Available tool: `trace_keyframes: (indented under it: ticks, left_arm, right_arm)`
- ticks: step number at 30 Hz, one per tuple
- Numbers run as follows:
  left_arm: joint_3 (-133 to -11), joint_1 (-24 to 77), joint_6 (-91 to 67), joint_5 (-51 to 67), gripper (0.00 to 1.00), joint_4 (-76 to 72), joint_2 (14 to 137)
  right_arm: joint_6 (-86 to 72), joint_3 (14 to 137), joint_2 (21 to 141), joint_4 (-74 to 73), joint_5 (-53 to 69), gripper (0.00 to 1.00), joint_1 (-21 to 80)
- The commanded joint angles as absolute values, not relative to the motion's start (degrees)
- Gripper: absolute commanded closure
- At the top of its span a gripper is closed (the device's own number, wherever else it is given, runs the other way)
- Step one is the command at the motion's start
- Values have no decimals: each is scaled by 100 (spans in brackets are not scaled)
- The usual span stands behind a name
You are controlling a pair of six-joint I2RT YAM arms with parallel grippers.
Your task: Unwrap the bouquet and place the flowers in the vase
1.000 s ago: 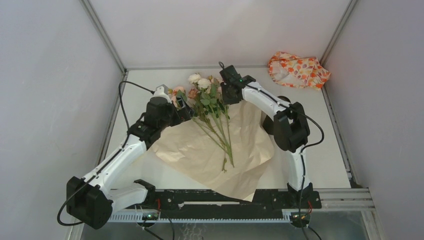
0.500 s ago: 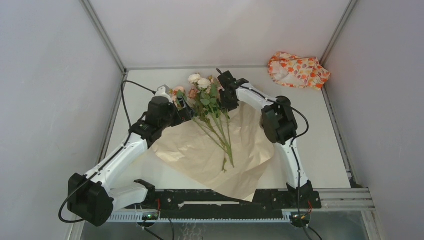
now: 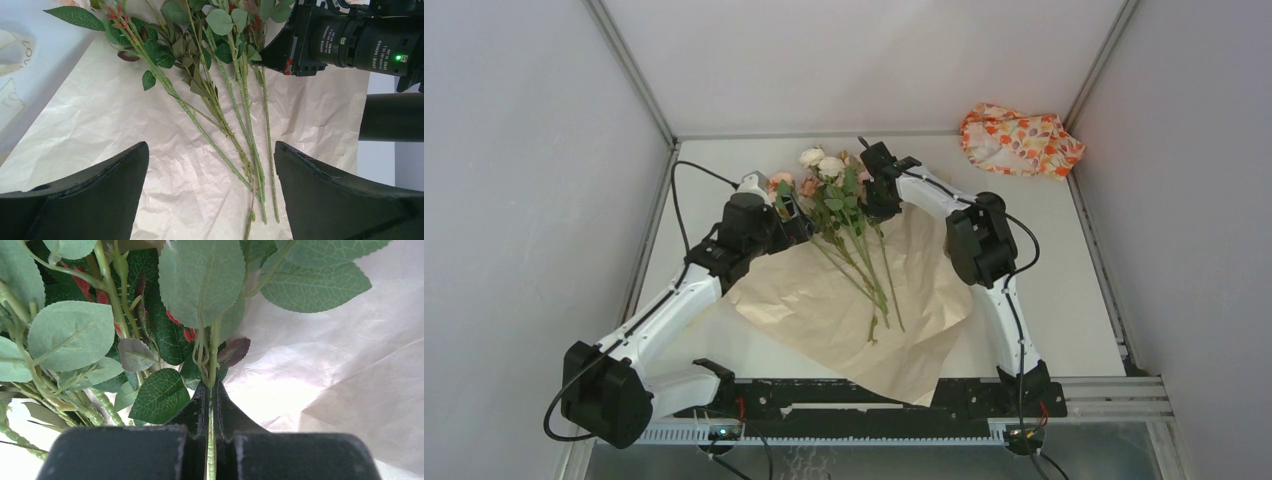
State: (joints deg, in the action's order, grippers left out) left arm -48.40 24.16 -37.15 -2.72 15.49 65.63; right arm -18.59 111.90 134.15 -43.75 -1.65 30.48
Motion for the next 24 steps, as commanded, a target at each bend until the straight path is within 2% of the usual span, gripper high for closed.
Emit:
trace_keyframes:
  ticks: [1, 16, 24]
  left_arm:
    - [-4774, 2364, -3735, -211, 0, 1354, 6504]
    - [-4720, 2360, -3746, -189, 0, 1338, 6443]
    - [-4707, 2355, -3768, -74, 0, 1272, 6455]
  right_arm:
    - [-1910, 11305, 12761, -4285, -375, 100, 3086]
    - [-1401, 10721, 10121, -3568, -1111, 100, 3108]
    - [-79, 9266, 8036, -1110, -2932, 100, 3327]
